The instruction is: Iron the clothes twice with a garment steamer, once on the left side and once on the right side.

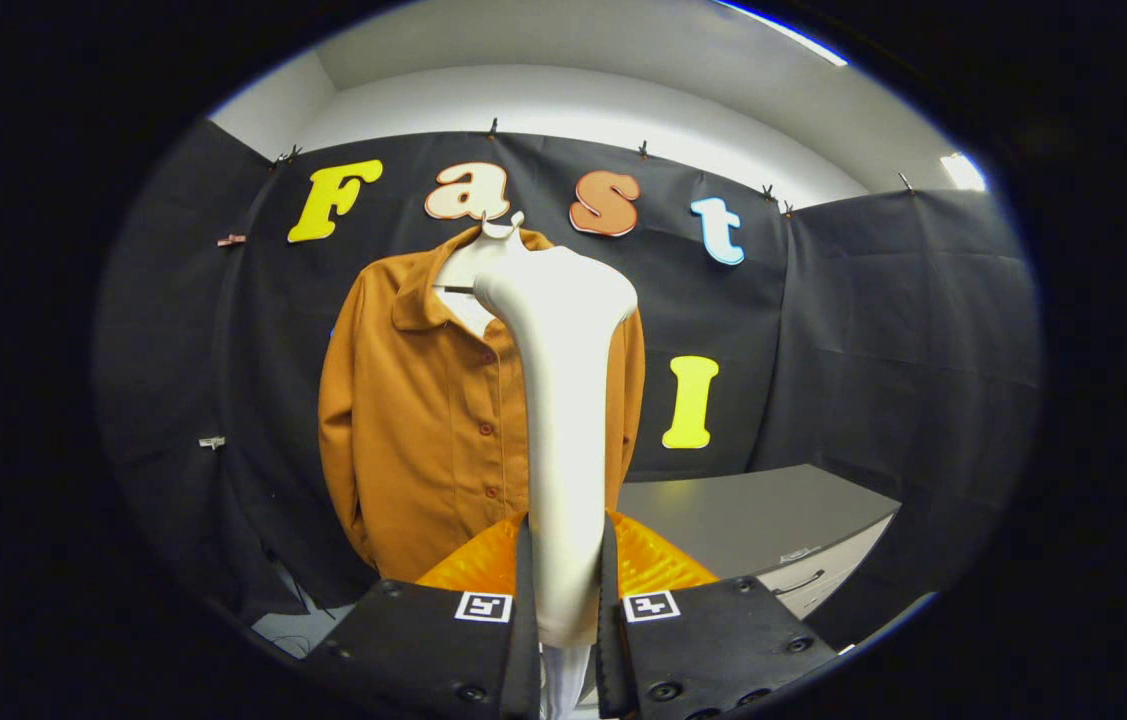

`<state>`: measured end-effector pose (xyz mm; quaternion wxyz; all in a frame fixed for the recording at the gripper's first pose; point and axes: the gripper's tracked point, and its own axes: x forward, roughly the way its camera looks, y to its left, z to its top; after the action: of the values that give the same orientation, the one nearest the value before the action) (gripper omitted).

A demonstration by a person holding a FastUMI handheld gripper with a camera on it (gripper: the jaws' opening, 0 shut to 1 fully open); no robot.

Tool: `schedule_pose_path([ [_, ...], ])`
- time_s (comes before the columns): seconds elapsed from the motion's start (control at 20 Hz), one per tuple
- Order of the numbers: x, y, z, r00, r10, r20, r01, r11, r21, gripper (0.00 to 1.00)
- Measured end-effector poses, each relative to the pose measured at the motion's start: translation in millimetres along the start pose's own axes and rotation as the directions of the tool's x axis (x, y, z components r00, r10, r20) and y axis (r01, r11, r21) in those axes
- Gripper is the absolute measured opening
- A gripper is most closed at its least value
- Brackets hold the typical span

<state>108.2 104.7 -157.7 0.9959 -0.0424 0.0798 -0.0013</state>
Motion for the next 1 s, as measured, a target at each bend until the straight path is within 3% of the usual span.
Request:
schedule_pose_path([
  [0.5, -46, -30, 57, 0.993, -0.044, 0.106, 0.042, 0.999, 0.019, 0.25],
  [1.0, -50, -42, 57, 0.993, -0.05, 0.108, 0.044, 0.997, 0.055, 0.25],
])
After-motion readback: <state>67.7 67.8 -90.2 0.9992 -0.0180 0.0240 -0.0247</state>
